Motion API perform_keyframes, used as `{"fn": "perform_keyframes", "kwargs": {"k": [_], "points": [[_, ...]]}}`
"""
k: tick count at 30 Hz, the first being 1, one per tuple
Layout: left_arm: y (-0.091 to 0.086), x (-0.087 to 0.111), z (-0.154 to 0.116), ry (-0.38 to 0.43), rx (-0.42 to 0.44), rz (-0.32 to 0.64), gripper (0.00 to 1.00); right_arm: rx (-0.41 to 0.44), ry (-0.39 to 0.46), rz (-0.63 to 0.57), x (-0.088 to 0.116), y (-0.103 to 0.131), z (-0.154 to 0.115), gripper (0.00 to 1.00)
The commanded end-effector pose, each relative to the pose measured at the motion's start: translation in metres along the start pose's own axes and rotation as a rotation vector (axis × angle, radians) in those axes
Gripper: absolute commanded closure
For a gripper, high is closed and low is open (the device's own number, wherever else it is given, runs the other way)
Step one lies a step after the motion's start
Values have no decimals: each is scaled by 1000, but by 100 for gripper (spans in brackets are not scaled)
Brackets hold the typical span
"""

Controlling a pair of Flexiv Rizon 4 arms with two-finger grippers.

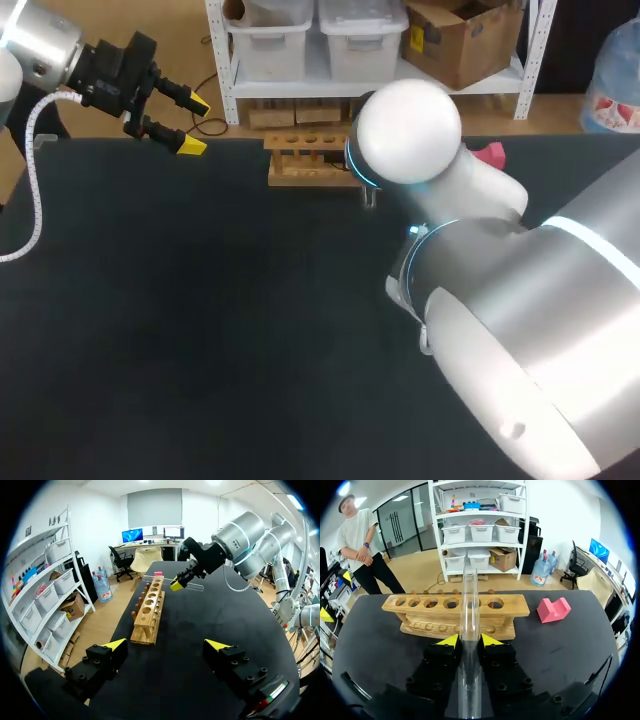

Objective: Grasp the test tube, adjust it, and insert it.

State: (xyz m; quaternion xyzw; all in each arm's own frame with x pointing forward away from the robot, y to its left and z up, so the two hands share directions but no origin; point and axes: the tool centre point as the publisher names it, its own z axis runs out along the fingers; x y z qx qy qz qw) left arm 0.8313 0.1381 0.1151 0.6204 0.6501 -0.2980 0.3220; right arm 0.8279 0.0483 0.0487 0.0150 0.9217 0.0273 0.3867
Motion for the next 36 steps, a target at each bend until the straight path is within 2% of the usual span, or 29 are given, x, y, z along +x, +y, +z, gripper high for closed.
{"fn": "perform_keyframes", "kwargs": {"k": [1, 14, 36], "points": [[0, 0, 0, 0, -2, 1, 0, 3, 2, 3, -4, 2, 8, 100], [0, 0, 0, 0, -2, 1, 0, 3, 5, 9, -10, 2, 18, 100], [0, 0, 0, 0, -2, 1, 0, -19, 59, 13, -4, 1, 29, 100]]}}
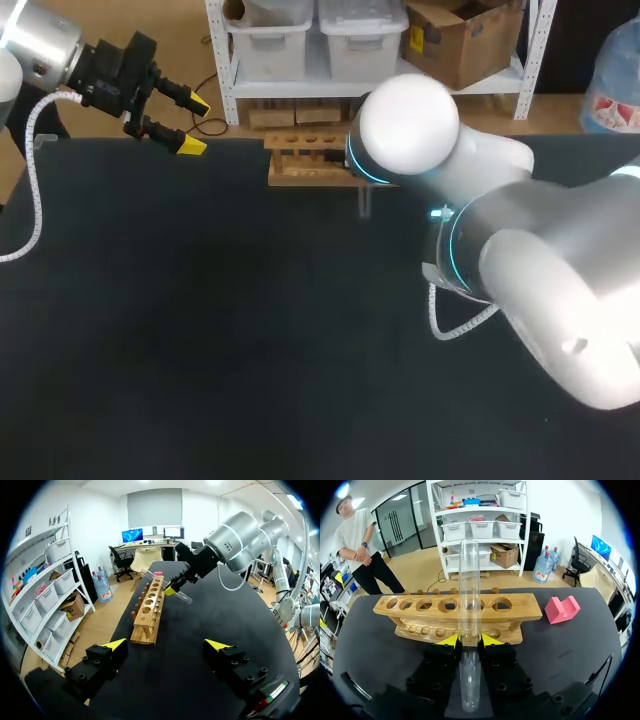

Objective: Grasp the test tube, adjust it, and insert it.

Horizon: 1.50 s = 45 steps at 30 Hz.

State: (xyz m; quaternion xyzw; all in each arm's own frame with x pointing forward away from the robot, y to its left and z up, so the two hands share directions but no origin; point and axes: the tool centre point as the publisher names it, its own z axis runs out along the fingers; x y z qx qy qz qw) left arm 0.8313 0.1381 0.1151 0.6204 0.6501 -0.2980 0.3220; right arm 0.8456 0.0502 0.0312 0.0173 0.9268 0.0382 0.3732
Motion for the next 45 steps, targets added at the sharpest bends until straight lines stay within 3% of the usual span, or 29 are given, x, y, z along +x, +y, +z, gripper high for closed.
{"fn": "perform_keyframes", "kwargs": {"k": [1, 26, 39, 45], "points": [[0, 0, 0, 0, -2, 1, 0, -2, 32, 0, -4, 0, 4, 100], [0, 0, 0, 0, -2, 1, 0, -36, 175, -46, 3, -5, 0, 100], [0, 0, 0, 0, -2, 1, 0, -26, 162, -25, 4, -11, -15, 100], [0, 0, 0, 0, -2, 1, 0, -39, 82, 31, 3, -20, -36, 100]]}}
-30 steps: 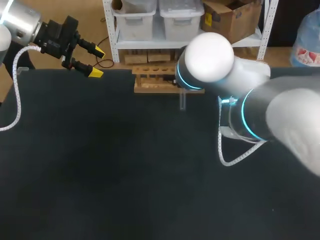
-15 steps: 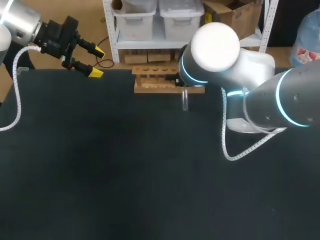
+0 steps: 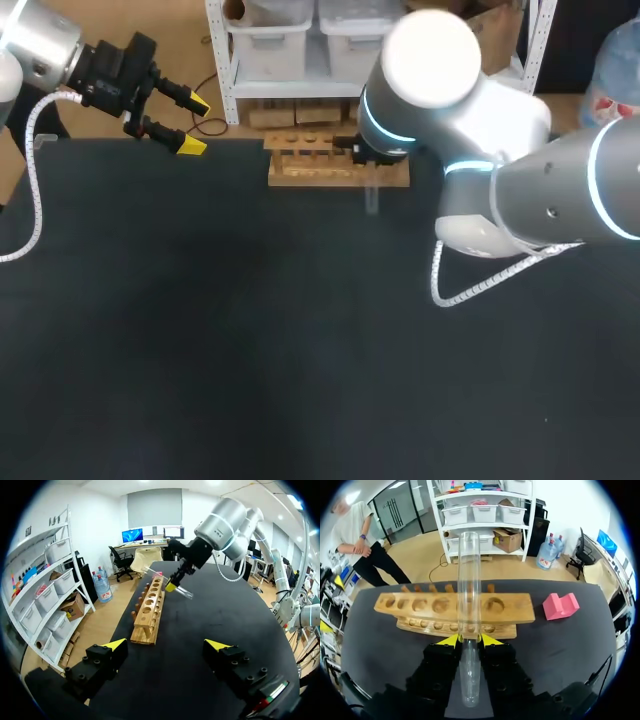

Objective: Grasp the test tube, adjust it, and insert it.

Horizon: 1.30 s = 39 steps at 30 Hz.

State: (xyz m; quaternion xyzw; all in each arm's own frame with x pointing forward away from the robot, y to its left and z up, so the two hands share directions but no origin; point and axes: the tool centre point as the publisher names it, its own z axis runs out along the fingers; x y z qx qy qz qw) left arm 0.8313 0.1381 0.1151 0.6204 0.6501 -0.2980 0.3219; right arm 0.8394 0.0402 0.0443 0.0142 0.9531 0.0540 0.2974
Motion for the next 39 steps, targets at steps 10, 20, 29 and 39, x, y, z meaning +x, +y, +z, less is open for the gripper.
{"fn": "perform_keyframes", "kwargs": {"k": [10, 20, 29, 39], "points": [[0, 0, 0, 0, -2, 1, 0, -53, -297, 32, 1, -19, -53, 100], [0, 0, 0, 0, -2, 1, 0, -30, -442, 55, -9, -31, -70, 100], [0, 0, 0, 0, -2, 1, 0, -35, -542, 70, -9, -36, -86, 100], [0, 0, 0, 0, -2, 1, 0, -55, -572, 56, -4, -40, -91, 100]]}}
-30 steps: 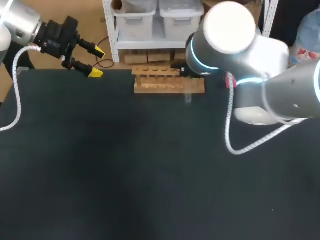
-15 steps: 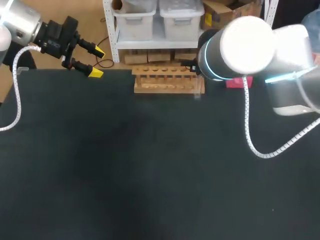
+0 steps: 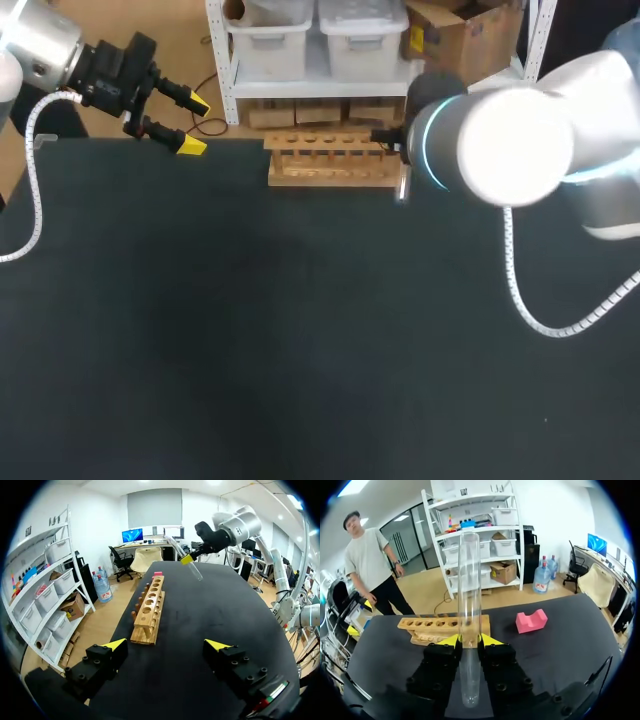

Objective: Grasp the test tube, adjust it, and insert it.

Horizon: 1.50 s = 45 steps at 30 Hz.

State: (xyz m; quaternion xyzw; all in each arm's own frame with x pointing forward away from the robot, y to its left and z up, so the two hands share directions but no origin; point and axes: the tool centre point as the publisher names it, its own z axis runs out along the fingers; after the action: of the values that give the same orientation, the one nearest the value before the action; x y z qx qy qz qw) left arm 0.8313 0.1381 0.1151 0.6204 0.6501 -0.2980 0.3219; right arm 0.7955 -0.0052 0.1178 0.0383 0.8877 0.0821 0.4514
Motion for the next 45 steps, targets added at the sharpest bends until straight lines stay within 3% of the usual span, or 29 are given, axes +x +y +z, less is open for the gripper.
{"fn": "perform_keyframes", "kwargs": {"k": [1, 45], "points": [[0, 0, 0, 0, -2, 1, 0, -9, -236, 3, 3, -4, -3, 100], [0, 0, 0, 0, -2, 1, 0, -9, -236, 3, 3, -4, -3, 100]]}}
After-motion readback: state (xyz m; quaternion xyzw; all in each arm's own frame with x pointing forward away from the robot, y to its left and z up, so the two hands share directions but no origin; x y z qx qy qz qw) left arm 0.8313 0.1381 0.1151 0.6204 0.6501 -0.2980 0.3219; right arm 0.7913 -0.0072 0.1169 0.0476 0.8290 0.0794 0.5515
